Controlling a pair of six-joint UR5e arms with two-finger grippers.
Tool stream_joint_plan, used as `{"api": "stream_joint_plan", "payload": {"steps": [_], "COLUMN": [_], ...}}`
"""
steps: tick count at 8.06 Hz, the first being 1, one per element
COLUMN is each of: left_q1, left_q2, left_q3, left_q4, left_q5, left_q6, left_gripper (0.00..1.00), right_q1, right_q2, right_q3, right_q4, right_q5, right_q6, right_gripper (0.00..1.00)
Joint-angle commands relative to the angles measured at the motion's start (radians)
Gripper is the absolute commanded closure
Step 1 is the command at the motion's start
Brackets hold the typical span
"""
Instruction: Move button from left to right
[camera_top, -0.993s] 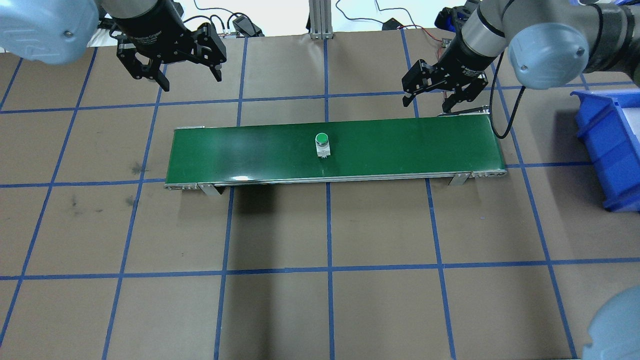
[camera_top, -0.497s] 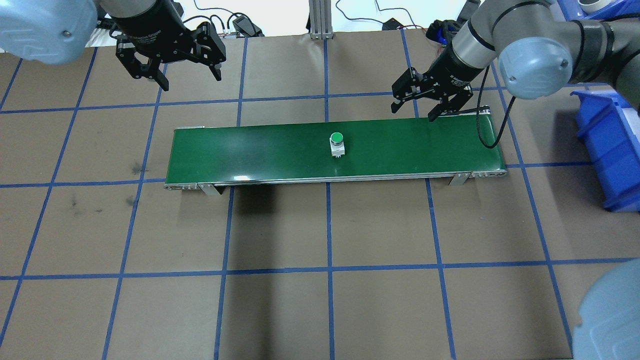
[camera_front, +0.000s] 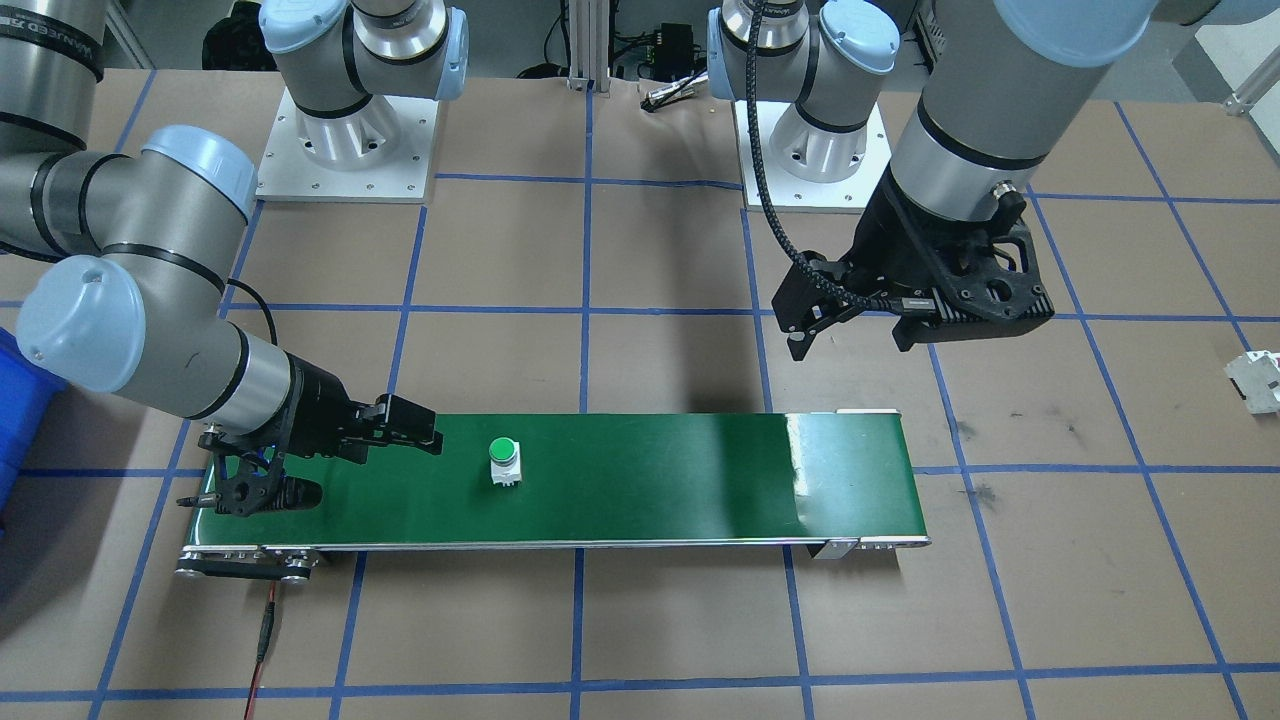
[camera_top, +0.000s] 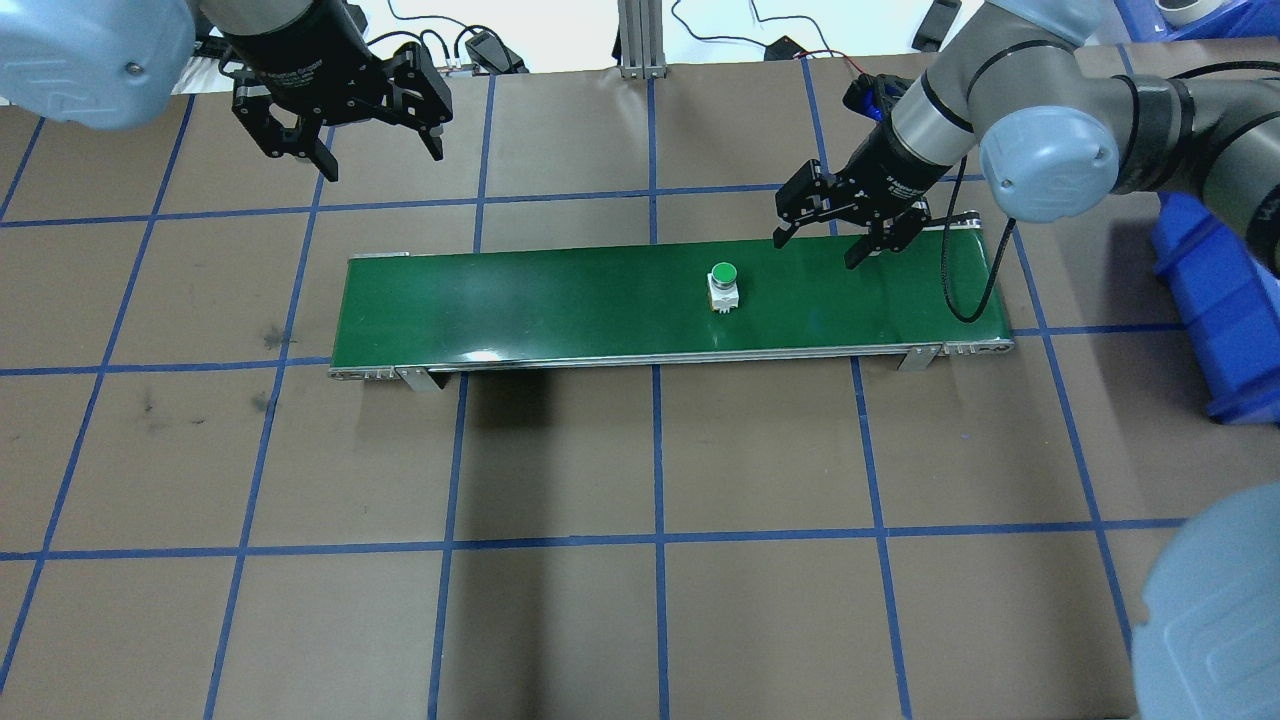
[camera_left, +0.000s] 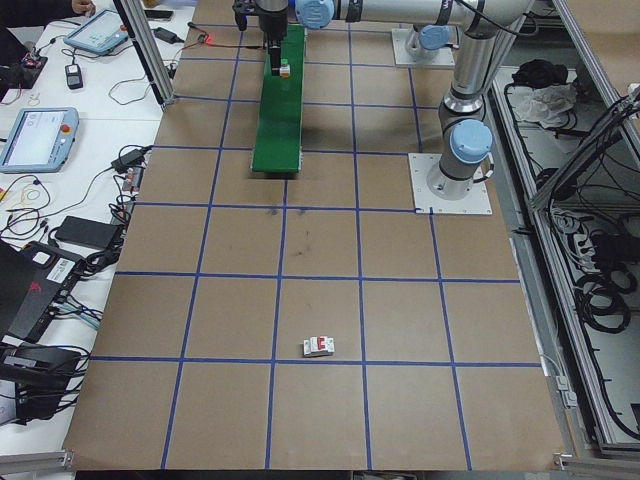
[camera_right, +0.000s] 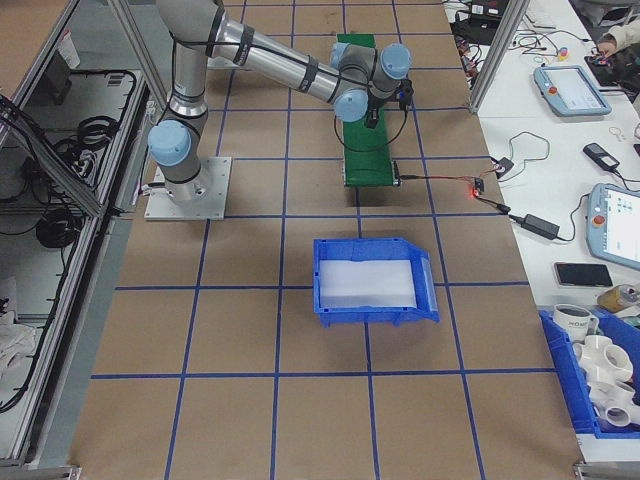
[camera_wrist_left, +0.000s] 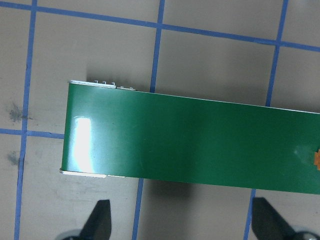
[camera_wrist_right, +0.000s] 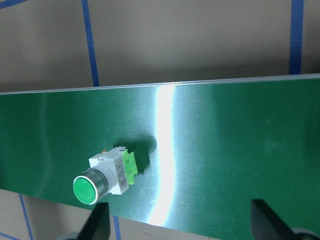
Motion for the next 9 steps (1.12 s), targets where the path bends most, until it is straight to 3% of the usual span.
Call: {"api": "stream_joint_plan", "payload": {"steps": [1,7,8,9], "left_q1": [0.000,0.000,0.000,0.000], "left_q2": [0.006,0.012,0.012,0.012], "left_q3": [0.000,-0.005,-0.006,-0.006], "left_q4": [0.004,0.004,0.006,0.006], "left_q5": [0.001,-0.003,-0.003,-0.003], "left_q6": [0.010,0.012,0.012,0.012], "left_gripper": [0.00,0.00,0.00,0.00], "right_q1": [0.000,0.000,0.000,0.000], "right_q2": [0.004,0.033,0.040,0.049], "right_q3": [0.001,0.001,0.001,0.000], "right_q4": [-0.002,-0.006,-0.007,-0.014], "right_q5": [-0.003,-0.007,-0.024,-0.108], "right_q6": [0.012,0.012,0.011,-0.001], "right_gripper": [0.00,0.00,0.00,0.00]}}
